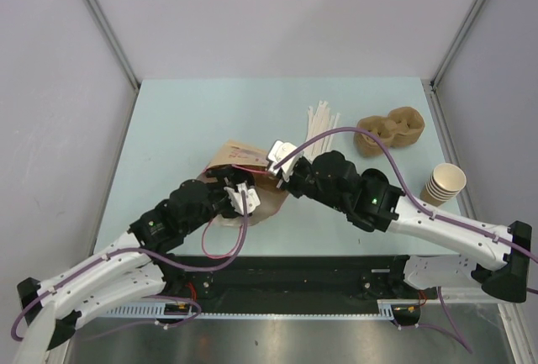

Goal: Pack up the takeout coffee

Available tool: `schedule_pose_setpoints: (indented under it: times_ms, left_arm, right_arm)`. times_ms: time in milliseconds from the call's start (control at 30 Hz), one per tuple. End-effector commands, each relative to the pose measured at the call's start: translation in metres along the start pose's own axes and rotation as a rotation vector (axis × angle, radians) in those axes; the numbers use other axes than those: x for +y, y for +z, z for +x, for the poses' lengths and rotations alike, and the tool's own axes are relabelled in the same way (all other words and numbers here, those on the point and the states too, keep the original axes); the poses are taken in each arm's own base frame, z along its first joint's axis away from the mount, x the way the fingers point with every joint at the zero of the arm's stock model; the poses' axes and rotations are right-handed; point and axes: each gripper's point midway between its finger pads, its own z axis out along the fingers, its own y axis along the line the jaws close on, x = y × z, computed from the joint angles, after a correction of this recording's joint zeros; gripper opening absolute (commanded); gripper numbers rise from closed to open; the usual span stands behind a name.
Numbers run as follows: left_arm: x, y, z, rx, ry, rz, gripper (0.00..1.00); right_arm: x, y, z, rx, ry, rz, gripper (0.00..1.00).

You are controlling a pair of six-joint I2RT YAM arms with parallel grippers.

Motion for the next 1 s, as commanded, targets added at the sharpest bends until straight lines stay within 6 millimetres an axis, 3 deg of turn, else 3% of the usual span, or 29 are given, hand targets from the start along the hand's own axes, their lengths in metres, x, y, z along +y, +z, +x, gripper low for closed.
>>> schedule_pose_setpoints:
  times_ms: [0,367,533,967]
  left_arm:
    - [0.010,0.003,0.002,0.005,0.106,-0.054,0.11]
    - [-0.019,0.008,-0.013,-0.065,0.159,0.108,0.09]
    - [-0.015,0.012,-0.025,-0.050,0.148,0.145,0.07]
    - [-0.035,0.008,-0.020,-0.056,0.280,0.243,0.07]
  right_arm:
    - [-0.003,-0.002,-0.024,-0.083,0.003,0.019,0.00]
    - [0.010,0.004,-0.028,-0.117,-0.005,-0.043,0.00]
    - [0.020,0.003,-0.027,-0.119,-0.024,-0.089,0.00]
    - [0.027,0.004,-0.028,-0.122,-0.029,-0.112,0.00]
